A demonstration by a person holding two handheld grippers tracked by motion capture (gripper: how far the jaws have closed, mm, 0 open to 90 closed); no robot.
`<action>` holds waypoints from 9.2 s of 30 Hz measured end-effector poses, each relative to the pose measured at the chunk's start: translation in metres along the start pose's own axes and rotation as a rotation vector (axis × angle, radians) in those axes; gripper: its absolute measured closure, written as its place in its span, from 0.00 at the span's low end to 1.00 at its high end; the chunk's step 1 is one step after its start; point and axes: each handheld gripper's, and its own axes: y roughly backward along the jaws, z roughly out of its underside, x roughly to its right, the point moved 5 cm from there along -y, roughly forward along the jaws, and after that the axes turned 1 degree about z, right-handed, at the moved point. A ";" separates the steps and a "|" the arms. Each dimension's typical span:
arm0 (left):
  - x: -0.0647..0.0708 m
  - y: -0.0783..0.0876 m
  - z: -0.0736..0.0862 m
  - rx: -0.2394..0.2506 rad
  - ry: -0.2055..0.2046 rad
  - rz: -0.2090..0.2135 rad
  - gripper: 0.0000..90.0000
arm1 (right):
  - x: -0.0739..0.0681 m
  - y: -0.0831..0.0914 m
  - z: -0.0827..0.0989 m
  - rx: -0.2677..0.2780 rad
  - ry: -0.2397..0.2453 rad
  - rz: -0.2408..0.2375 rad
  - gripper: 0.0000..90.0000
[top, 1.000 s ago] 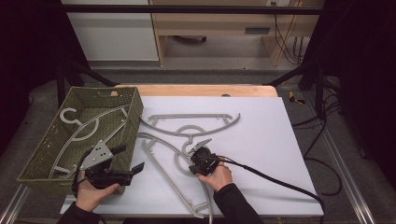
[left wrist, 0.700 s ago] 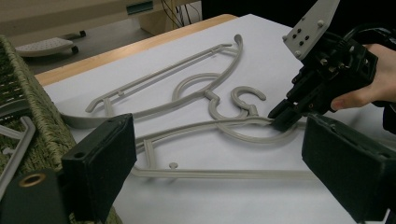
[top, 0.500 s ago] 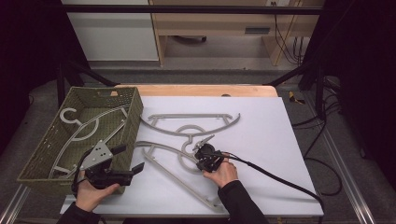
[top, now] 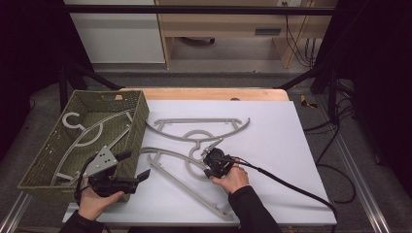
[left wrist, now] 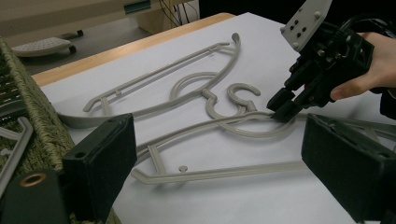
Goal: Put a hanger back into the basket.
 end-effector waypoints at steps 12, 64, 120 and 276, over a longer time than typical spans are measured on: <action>0.001 -0.001 0.000 -0.012 -0.004 0.006 0.11 | -0.001 -0.007 0.000 -0.014 0.005 -0.010 0.91; 0.052 -0.044 -0.040 -0.223 -0.168 0.199 0.15 | -0.016 0.109 0.013 0.135 0.355 -0.136 0.93; 0.100 -0.103 -0.027 -0.501 -0.366 0.324 0.92 | -0.024 0.119 0.010 0.245 0.414 -0.166 0.78; -0.226 0.029 0.041 -0.569 0.150 -0.333 0.91 | 0.075 0.137 0.087 0.621 -0.146 0.101 0.06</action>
